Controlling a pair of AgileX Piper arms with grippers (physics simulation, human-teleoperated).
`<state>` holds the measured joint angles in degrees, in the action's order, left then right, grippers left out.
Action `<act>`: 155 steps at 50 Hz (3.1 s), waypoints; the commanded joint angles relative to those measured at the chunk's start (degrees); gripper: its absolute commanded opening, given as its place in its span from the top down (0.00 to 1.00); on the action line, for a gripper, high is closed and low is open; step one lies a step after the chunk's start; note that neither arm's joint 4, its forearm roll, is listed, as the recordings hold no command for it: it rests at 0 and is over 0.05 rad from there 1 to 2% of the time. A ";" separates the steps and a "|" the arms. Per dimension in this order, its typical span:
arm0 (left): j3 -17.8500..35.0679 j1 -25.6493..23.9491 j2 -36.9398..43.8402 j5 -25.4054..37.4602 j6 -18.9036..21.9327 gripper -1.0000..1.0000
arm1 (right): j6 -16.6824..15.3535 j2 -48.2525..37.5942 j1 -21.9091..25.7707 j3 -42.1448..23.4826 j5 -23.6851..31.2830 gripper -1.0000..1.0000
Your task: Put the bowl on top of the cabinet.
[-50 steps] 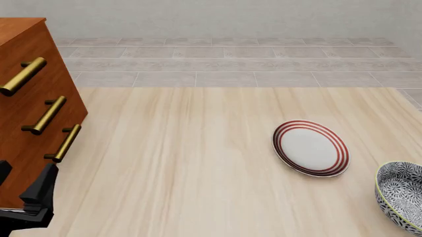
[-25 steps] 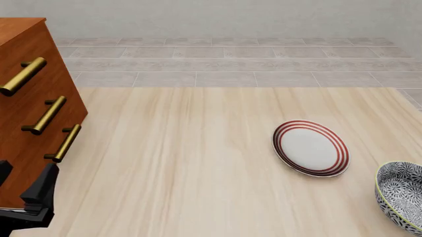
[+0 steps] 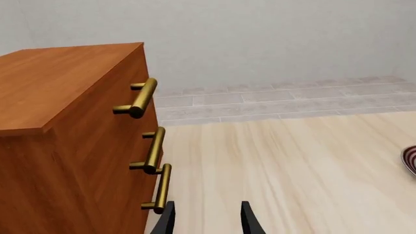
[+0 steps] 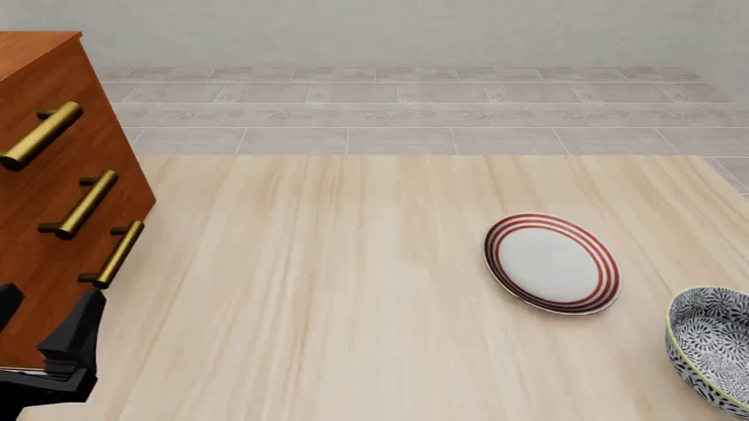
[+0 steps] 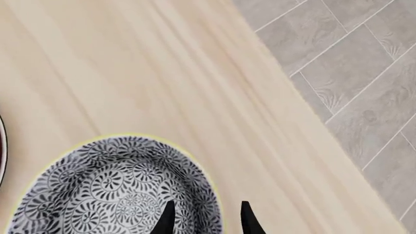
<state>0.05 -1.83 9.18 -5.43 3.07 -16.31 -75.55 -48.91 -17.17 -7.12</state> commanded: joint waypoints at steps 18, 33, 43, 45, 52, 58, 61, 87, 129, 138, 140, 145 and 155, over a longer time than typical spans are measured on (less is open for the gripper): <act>0.00 -0.14 -0.03 -0.05 0.16 0.00 | -0.17 4.77 1.31 -0.52 3.89 1.00; 0.01 -0.26 -0.35 0.11 0.08 0.00 | 2.11 14.48 4.20 -3.75 14.08 1.00; 0.01 -0.34 -0.88 0.61 0.13 0.00 | 2.61 18.10 5.27 -5.42 17.80 1.00; 0.00 -0.32 -0.80 0.53 0.13 0.00 | 2.77 18.70 5.52 -5.74 18.51 1.00; 0.00 -0.38 -0.66 0.38 0.13 0.00 | 3.30 20.91 6.30 -7.46 21.24 1.00; 0.00 -0.36 -0.69 0.40 0.08 0.00 | 3.17 22.54 6.91 -8.17 22.70 1.00; 0.00 -0.35 -0.70 0.35 0.07 0.00 | 3.13 23.72 7.52 -8.68 23.68 1.00; 0.00 -0.59 0.11 -0.27 0.20 0.00 | 4.06 29.15 16.78 -17.63 31.57 1.00; -0.04 -0.52 -1.42 0.61 0.00 0.00 | 3.91 25.87 35.42 -23.02 29.35 1.00; -0.04 -0.33 -2.32 1.25 -0.20 0.00 | 5.07 24.12 39.35 -24.88 28.75 1.00; -0.04 -0.30 -2.61 1.45 -0.27 0.00 | 5.14 23.77 40.08 -25.15 28.51 1.00; -0.04 -0.29 -2.72 1.52 -0.39 0.00 | 5.33 22.39 42.73 -26.05 27.65 1.00; -0.04 -0.22 -3.39 1.99 -0.49 0.00 | 5.95 20.81 47.08 -27.33 26.78 1.00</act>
<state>0.02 -2.12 6.42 -3.89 2.72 -11.18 -53.25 -5.89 -42.86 20.64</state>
